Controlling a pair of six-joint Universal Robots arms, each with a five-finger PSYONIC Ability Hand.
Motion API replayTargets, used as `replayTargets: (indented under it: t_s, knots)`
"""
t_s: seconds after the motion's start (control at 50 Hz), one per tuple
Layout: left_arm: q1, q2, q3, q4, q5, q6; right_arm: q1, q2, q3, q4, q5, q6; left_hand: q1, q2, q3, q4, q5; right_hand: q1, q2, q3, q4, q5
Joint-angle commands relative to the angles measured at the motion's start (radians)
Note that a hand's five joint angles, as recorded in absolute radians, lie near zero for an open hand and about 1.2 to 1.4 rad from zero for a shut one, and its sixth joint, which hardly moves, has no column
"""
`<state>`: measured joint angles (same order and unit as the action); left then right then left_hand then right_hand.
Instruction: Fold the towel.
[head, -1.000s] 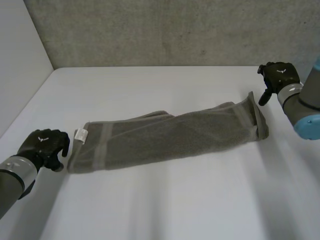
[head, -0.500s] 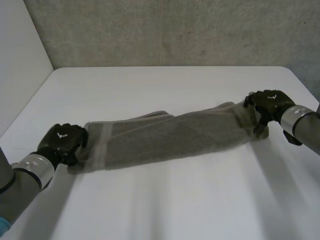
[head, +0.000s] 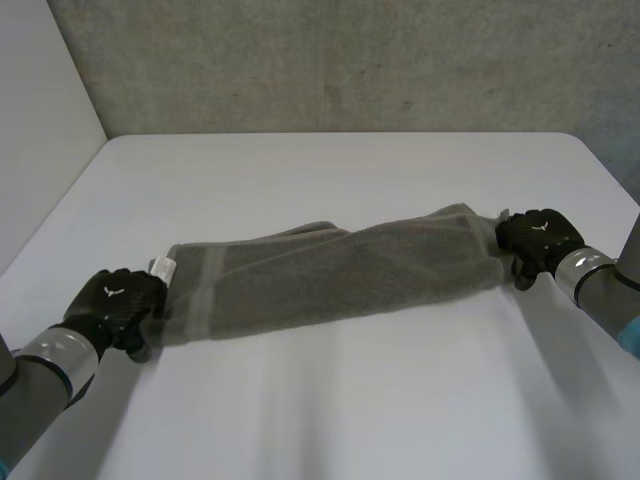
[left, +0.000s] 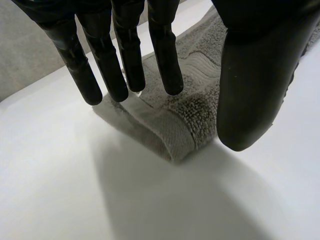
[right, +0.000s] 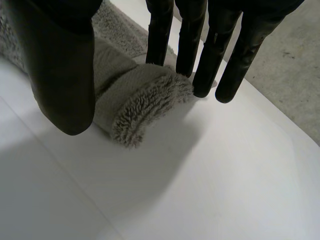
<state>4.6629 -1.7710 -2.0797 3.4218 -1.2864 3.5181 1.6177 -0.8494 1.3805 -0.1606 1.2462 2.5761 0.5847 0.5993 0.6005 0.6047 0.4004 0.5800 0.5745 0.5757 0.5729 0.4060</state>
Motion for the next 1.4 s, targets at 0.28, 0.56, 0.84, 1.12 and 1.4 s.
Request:
replayTargets:
  t_s: [0.28, 0.56, 0.84, 1.12, 1.4]
  knots:
    - [0.013, 0.061, -0.019, 0.001, -0.005, 0.002, -0.027, 0.001, 0.003, -0.054, -0.004, -0.014, -0.051, -0.066, -0.067, -0.071, -0.041, 0.816, 0.822, 0.821, 0.823, 0.816]
    - [-0.027, 0.053, 0.095, 0.005, -0.011, -0.096, -0.311, -0.155, -0.07, 0.088, -0.027, -0.146, -0.098, -0.113, -0.114, -0.118, -0.088, 0.816, 0.822, 0.821, 0.823, 0.816]
    - [-0.033, 0.038, 0.136, 0.008, -0.014, -0.119, 0.19, -0.27, -0.183, 0.219, 0.065, -0.09, -0.098, -0.113, -0.114, -0.118, -0.088, 0.816, 0.822, 0.821, 0.823, 0.816]
    - [-0.058, 0.022, 0.138, 0.011, -0.014, -0.16, 0.671, -0.048, -0.046, 0.033, 0.165, -0.233, -0.098, -0.113, -0.114, -0.118, -0.088, 0.553, 0.558, 0.557, 0.56, 0.552]
    - [-0.2, -0.027, 0.271, 0.008, -0.034, -0.165, 0.565, -0.252, -0.031, 0.035, 0.217, -0.05, -0.095, -0.11, -0.111, -0.115, -0.086, -0.24, -0.234, -0.235, -0.232, -0.24]
